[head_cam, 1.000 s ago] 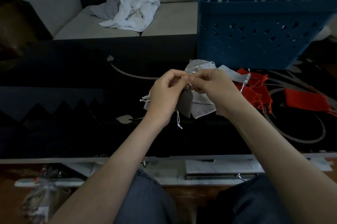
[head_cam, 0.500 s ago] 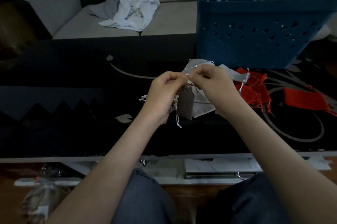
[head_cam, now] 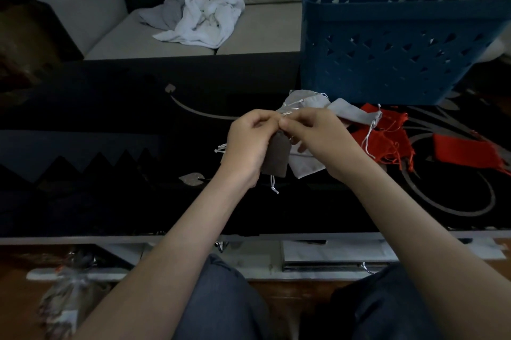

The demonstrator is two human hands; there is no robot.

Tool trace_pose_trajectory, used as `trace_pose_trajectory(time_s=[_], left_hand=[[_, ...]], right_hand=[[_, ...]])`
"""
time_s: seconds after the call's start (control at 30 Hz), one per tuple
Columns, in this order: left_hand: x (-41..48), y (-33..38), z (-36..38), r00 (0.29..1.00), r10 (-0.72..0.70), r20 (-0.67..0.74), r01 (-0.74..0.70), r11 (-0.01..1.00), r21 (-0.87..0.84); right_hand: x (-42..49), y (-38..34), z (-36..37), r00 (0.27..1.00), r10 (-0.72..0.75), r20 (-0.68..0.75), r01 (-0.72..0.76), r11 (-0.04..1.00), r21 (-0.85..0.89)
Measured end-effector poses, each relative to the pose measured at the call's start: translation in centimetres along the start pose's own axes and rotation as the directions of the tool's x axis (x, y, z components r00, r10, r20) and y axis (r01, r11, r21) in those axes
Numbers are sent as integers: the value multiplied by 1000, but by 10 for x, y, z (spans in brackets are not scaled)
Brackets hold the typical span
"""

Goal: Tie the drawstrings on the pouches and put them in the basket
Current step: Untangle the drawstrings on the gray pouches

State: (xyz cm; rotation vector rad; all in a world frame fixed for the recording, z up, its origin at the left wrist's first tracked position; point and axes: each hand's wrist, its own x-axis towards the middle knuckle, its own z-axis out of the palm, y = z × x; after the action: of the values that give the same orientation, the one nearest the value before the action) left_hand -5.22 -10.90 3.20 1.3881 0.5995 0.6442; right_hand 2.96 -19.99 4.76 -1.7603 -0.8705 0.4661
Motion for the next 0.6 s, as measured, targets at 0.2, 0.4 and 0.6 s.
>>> trace_pose_trajectory(time_s=[0.2,0.4,0.6], left_hand=[[0,0,-1,999,45,-14,-44,996,71],[1,2,-5,994,-45,97,55,994,-95],[6,-2,-13,957,-45,287,142,934,-328]], right_hand=[[1,1,1,999,35,-35,-35,999,1],[5,1,0,990,137,18,-138,989,44],[6,0,-2,969,159,190,-201,952,231]])
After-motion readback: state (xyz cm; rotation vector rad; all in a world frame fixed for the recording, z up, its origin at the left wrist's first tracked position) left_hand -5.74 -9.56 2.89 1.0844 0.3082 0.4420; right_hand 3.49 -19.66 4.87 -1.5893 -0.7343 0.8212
